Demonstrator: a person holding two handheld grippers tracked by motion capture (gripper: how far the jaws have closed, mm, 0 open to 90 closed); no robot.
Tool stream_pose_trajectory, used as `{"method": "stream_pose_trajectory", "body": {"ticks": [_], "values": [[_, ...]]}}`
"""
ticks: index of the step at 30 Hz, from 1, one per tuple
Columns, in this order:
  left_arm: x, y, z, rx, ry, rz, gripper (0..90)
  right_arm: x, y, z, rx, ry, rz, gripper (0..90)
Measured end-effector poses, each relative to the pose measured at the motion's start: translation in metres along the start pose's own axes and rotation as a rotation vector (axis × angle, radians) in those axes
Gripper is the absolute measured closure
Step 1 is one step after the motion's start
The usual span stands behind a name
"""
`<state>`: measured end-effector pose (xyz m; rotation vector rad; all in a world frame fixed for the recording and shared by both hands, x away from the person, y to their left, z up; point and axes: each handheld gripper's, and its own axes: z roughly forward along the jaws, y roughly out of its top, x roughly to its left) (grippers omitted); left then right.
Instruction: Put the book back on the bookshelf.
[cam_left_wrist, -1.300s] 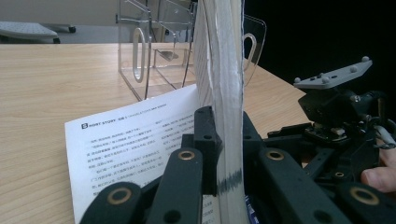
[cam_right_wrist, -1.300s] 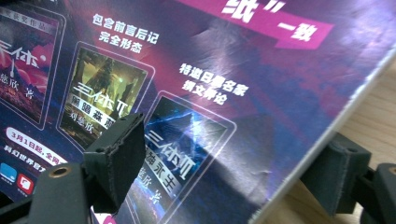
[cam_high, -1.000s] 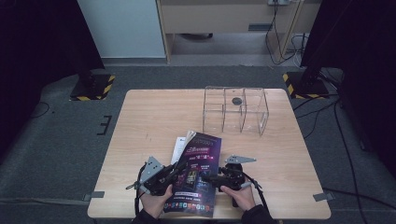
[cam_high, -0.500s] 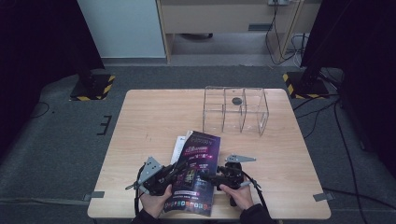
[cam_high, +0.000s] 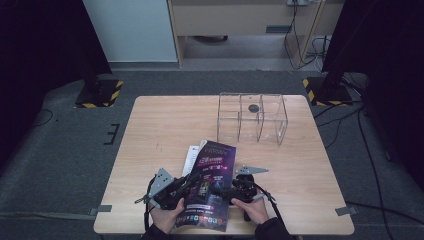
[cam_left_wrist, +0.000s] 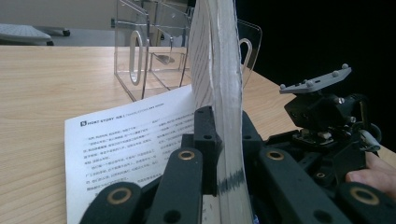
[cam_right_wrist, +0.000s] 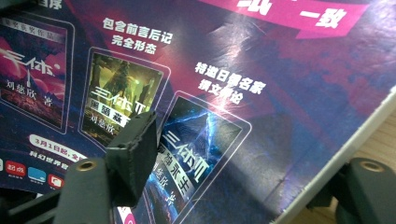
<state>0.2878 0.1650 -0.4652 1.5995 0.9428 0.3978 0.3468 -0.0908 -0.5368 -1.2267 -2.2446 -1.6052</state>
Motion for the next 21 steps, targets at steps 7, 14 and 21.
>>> {"method": "stream_pose_trajectory", "body": {"ticks": [7,14,21], "values": [[0.003,-0.003,0.002,0.003,0.01,-0.011,83.0,-0.002,0.003,-0.01,-0.009,0.01,0.048,54.8],[0.006,-0.003,0.002,0.003,0.024,-0.015,82.9,0.002,0.007,-0.02,-0.026,0.026,0.074,69.9],[0.011,-0.004,0.002,0.001,0.045,-0.022,82.7,0.011,0.01,-0.029,-0.046,0.011,0.044,73.5]]}}
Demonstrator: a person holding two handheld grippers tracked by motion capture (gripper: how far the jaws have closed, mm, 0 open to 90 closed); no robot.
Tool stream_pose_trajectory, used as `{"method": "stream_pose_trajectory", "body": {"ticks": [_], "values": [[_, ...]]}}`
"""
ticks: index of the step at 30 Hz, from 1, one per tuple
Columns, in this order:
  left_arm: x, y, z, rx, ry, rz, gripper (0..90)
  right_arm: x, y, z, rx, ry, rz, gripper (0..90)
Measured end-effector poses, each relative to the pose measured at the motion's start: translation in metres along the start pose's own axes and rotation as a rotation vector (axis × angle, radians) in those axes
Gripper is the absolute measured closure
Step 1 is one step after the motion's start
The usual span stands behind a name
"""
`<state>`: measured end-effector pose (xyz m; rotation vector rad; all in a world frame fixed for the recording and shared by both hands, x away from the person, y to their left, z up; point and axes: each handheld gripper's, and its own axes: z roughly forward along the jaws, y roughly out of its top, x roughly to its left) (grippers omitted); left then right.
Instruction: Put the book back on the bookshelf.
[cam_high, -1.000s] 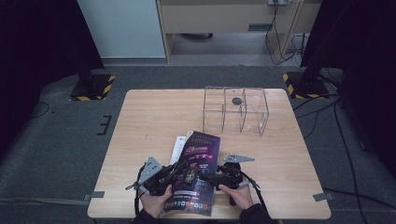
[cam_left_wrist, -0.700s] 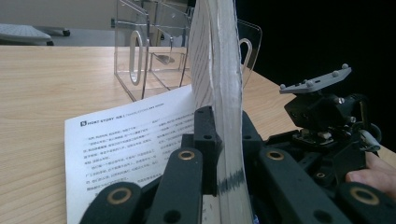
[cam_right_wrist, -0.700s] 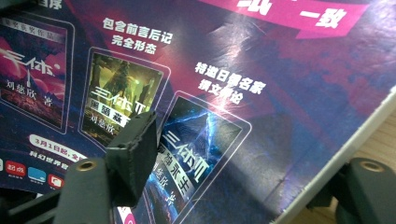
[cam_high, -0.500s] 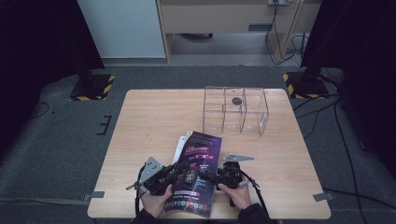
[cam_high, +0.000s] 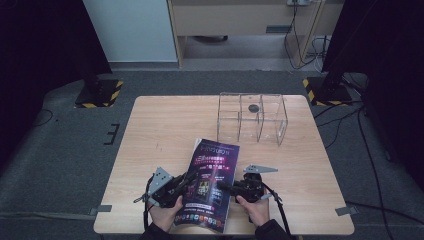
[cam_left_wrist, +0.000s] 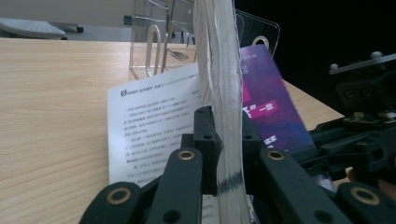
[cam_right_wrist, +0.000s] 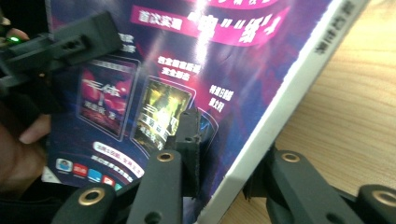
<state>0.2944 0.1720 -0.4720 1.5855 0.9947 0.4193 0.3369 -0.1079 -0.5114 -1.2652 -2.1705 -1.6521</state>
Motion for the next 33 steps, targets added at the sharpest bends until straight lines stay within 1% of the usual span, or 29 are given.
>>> {"method": "stream_pose_trajectory", "body": {"ticks": [6,10,13,16,18,22,25,28,30,31,33], "values": [[0.003,-0.001,0.001,-0.001,0.017,-0.008,82.2,0.005,0.004,-0.009,-0.034,0.001,-0.005,77.3],[0.006,-0.002,0.002,0.011,0.03,-0.018,80.5,0.008,0.008,-0.014,-0.046,0.002,-0.018,79.4],[0.009,-0.004,0.003,0.022,0.04,-0.03,77.6,0.009,0.011,-0.017,-0.052,0.007,-0.022,81.2],[0.012,-0.005,0.005,0.037,0.042,-0.037,74.4,0.012,0.014,-0.019,-0.05,0.0,-0.041,82.0],[0.014,-0.005,0.006,0.038,0.05,-0.036,72.4,0.013,0.015,-0.02,-0.048,-0.003,-0.048,82.3],[0.016,-0.006,0.006,0.037,0.055,-0.044,65.5,0.015,0.018,-0.021,-0.048,-0.002,-0.056,82.7],[0.018,-0.007,0.007,0.035,0.066,-0.049,56.1,0.016,0.021,-0.023,-0.051,0.001,-0.06,82.9],[0.019,-0.008,0.008,0.041,0.094,-0.046,45.0,0.019,0.025,-0.026,-0.057,0.009,-0.068,82.9],[0.02,-0.009,0.008,0.05,0.106,-0.048,41.1,0.022,0.028,-0.028,-0.064,0.01,-0.077,82.9],[0.021,-0.009,0.007,0.049,0.11,-0.051,38.2,0.024,0.029,-0.029,-0.067,0.01,-0.08,82.9],[0.022,-0.008,0.006,0.045,0.115,-0.05,35.2,0.026,0.033,-0.032,-0.075,0.01,-0.084,82.9]]}}
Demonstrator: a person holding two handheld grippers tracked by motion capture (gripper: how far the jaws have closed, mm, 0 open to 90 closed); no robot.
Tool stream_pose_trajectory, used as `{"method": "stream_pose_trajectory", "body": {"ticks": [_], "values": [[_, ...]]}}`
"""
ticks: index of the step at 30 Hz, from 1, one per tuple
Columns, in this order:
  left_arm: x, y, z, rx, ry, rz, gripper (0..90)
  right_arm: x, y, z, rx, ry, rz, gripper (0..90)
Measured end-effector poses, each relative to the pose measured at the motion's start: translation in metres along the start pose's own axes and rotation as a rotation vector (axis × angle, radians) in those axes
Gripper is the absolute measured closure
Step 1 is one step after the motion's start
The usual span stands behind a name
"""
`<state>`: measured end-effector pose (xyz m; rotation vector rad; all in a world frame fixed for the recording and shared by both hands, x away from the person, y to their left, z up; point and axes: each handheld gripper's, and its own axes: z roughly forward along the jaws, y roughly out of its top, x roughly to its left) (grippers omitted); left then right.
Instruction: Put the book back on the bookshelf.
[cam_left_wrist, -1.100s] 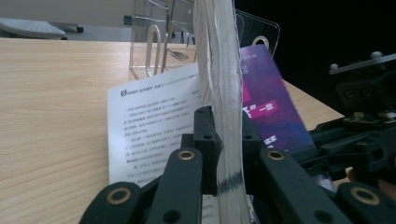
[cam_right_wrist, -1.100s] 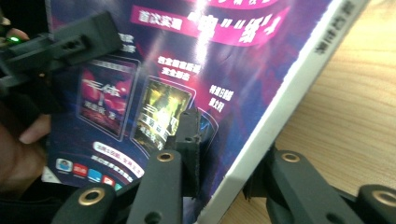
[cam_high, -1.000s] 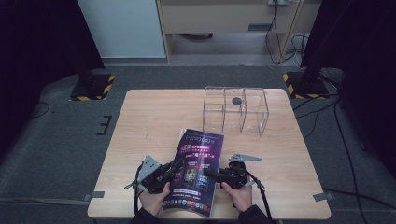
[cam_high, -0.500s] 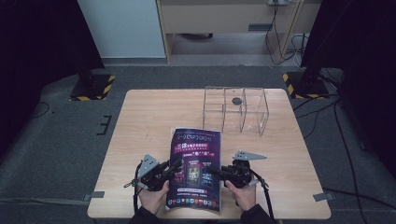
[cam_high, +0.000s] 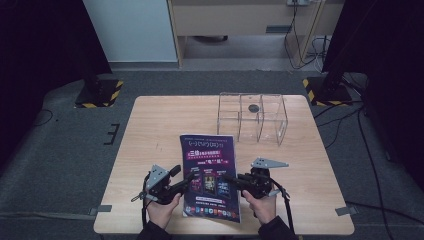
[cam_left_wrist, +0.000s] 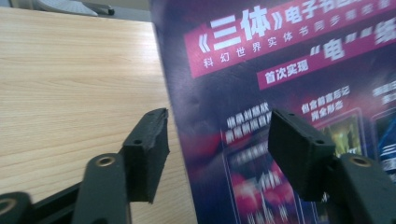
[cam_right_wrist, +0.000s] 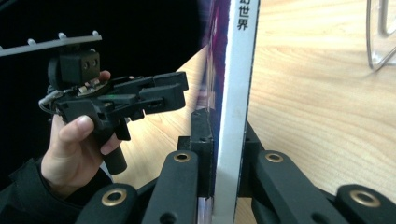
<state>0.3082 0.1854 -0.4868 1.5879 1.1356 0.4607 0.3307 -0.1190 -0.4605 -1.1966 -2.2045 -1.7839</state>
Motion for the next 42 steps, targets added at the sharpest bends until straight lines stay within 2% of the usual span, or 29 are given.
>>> {"method": "stream_pose_trajectory", "body": {"ticks": [4,13,21,26,33,42], "values": [[0.005,0.0,-0.002,0.006,0.014,-0.001,30.1,0.002,0.006,-0.005,-0.021,-0.016,-0.01,82.9],[0.024,-0.006,0.0,0.064,0.097,-0.006,25.0,0.011,0.03,-0.018,-0.081,-0.028,-0.049,82.9],[0.037,-0.015,0.008,0.155,0.167,-0.002,21.2,0.019,0.054,-0.032,-0.126,-0.084,-0.11,83.0],[0.041,-0.019,0.013,0.195,0.2,0.037,19.7,0.017,0.063,-0.041,-0.158,-0.11,-0.121,82.9],[0.045,-0.023,0.016,0.235,0.242,0.064,19.1,0.013,0.07,-0.05,-0.19,-0.141,-0.126,82.9],[0.049,-0.026,0.019,0.268,0.262,0.061,18.6,0.007,0.078,-0.063,-0.226,-0.19,-0.135,82.9]]}}
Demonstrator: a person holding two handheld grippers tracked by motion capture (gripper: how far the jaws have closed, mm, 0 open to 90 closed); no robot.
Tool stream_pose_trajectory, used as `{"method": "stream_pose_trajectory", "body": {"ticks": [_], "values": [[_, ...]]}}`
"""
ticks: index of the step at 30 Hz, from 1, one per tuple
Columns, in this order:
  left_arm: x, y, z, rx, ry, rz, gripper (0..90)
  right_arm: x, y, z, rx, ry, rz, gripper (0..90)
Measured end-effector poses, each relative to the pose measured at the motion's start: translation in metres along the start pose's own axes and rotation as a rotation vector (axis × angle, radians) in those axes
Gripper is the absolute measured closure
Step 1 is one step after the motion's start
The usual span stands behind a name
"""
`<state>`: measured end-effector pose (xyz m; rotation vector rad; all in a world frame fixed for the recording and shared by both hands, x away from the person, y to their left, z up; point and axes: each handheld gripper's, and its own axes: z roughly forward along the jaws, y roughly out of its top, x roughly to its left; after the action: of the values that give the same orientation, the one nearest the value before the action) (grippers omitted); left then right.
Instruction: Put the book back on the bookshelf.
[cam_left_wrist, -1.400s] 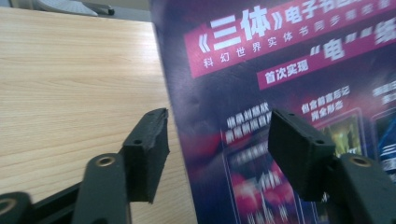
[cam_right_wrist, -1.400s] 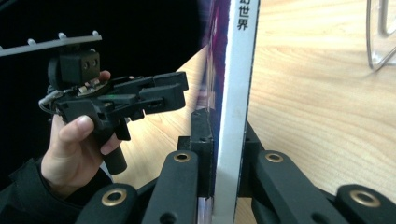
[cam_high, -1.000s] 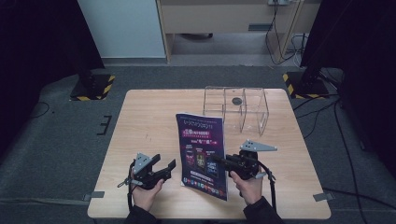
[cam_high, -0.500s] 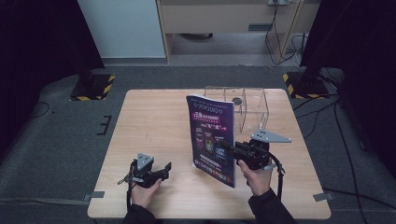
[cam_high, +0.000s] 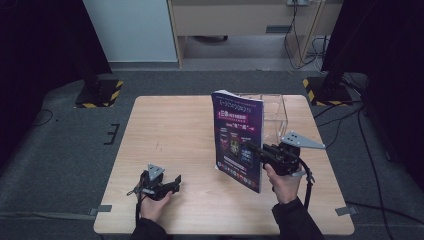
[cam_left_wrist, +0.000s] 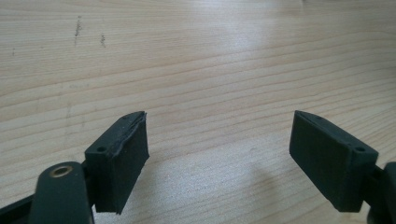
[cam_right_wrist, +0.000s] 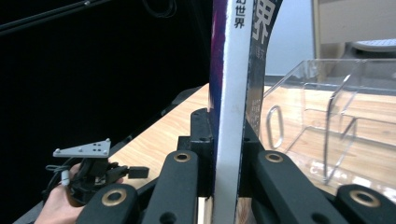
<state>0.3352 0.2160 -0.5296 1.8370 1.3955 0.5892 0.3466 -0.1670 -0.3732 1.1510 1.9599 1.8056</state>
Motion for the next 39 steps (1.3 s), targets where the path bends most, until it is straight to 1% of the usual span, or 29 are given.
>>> {"method": "stream_pose_trajectory", "body": {"ticks": [3,4,14,19,22,23,24,25,33,34,39], "values": [[0.001,-0.001,0.002,0.012,0.006,0.004,18.2,-0.003,0.004,-0.004,-0.006,-0.019,-0.009,83.0],[0.001,-0.001,0.003,0.011,0.009,-0.002,18.2,-0.004,0.005,-0.005,-0.011,-0.024,-0.012,83.0],[0.002,0.0,0.006,0.035,0.025,0.0,17.5,-0.017,0.017,-0.024,-0.052,-0.089,-0.019,82.9],[0.001,0.001,0.009,0.071,0.042,0.005,17.3,-0.023,0.022,-0.034,-0.07,-0.119,-0.019,83.0],[-0.001,0.001,0.01,0.08,0.054,0.024,16.9,-0.026,0.024,-0.039,-0.077,-0.134,-0.027,82.9],[-0.003,0.001,0.01,0.085,0.063,0.037,16.7,-0.026,0.025,-0.04,-0.077,-0.139,-0.022,82.9],[-0.004,0.001,0.011,0.087,0.068,0.044,16.3,-0.028,0.025,-0.041,-0.078,-0.147,-0.026,83.0],[-0.004,0.001,0.011,0.088,0.073,0.046,15.8,-0.029,0.026,-0.042,-0.078,-0.15,-0.028,82.9],[-0.003,0.002,0.011,0.095,0.074,0.04,13.5,-0.037,0.031,-0.053,-0.09,-0.194,-0.034,82.9],[-0.003,0.002,0.012,0.097,0.074,0.041,13.1,-0.038,0.032,-0.054,-0.093,-0.2,-0.041,82.9],[-0.004,0.002,0.012,0.096,0.072,0.04,11.8,-0.043,0.034,-0.059,-0.091,-0.229,-0.044,83.0]]}}
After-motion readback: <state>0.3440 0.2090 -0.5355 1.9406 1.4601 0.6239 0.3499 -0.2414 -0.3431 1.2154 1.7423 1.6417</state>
